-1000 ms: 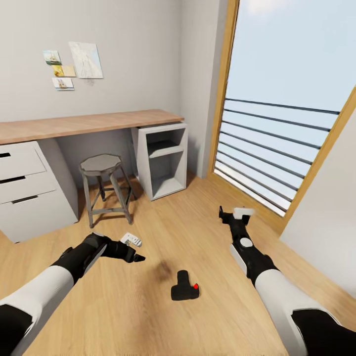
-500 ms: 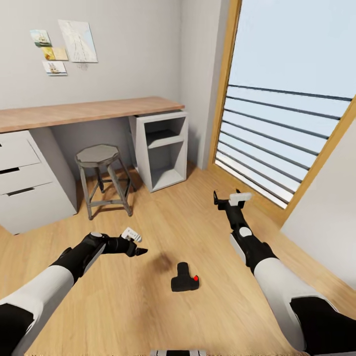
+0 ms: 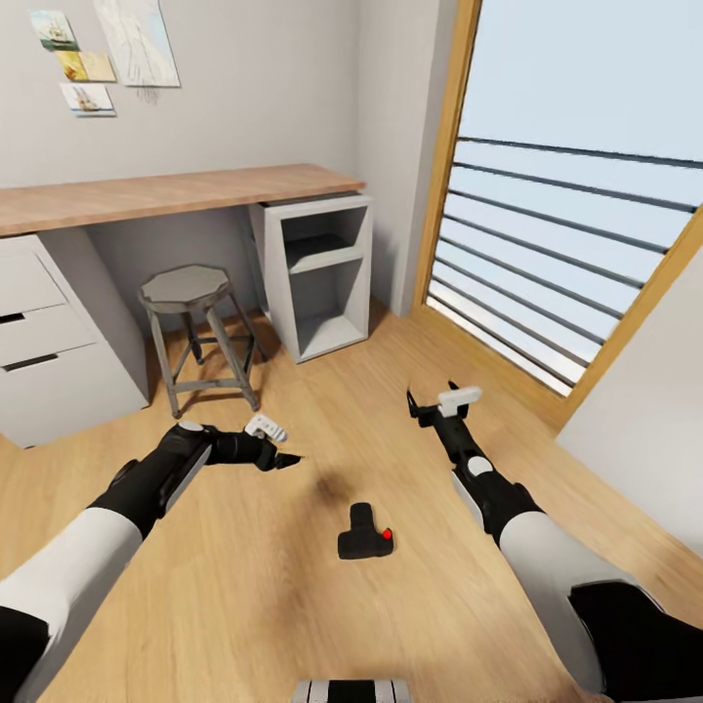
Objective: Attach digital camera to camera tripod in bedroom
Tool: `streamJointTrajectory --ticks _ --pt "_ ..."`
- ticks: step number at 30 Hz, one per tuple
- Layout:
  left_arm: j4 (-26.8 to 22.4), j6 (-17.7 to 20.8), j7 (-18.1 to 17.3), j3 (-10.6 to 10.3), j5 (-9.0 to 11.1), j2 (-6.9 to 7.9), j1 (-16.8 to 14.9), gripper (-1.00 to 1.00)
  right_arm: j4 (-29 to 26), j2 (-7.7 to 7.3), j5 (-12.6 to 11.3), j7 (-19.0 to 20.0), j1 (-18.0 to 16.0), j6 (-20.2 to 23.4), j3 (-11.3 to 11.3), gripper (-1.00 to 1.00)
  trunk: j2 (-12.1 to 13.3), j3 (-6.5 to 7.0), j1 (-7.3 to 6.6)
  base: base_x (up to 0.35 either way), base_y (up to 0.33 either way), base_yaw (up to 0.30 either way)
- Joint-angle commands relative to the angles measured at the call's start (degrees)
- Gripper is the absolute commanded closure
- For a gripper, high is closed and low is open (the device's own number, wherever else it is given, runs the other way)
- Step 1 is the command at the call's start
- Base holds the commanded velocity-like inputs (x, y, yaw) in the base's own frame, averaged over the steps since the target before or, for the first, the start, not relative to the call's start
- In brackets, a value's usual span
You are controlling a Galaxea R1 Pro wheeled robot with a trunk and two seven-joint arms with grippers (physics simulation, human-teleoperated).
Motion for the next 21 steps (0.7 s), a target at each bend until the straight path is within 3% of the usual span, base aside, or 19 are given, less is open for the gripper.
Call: streamJointTrajectory --ticks 1,4,8,10,15,16,21 --pt "-0.63 1.71 0.00 0.03 0.38 0.48 -0.19 -1.00 0.13 0.02 0.48 0.02 -0.05 -0.19 -0.13 -1.00 -0.04 -0.27 0.01 0.000 0.000 0.000" --pt "-2.00 4.73 -0.08 0.76 0.38 1.65 -0.92 -1.00 0.27 0.02 0.48 0.07 -0.06 -0.25 -0.09 -1.00 -0.08 -0.94 0.09 0.000 0.000 0.000" --pt "-3.01 8.32 -0.19 3.60 0.38 2.86 -3.64 -1.00 0.38 0.02 0.49 0.12 -0.06 -0.29 -0.06 -1.00 -0.13 -1.82 0.19 0.000 0.000 0.000" --pt "-3.23 9.70 -0.23 4.81 0.38 2.96 -5.81 -1.00 0.41 0.02 0.49 0.13 -0.07 -0.30 -0.05 -1.00 -0.16 -2.27 0.24 0.000 0.000 0.000" --pt "-3.27 14.20 -0.55 5.53 0.38 2.95 -10.95 -1.00 0.42 0.02 0.47 0.09 -0.07 -0.42 -0.11 -1.00 -0.22 -3.38 0.37 0.000 0.000 0.000" --pt "-3.45 16.20 -2.24 5.57 0.34 3.01 -12.68 -1.00 0.38 0.02 0.43 0.06 -0.07 -1.68 -0.13 -1.00 -0.24 -3.60 0.40 0.000 0.000 0.000" --pt "-4.53 16.85 -9.75 4.98 0.11 3.15 -13.30 -1.00 0.35 0.02 0.27 -0.14 -0.07 -7.31 -0.21 -1.00 -0.30 -4.71 0.53 0.000 0.000 0.000"
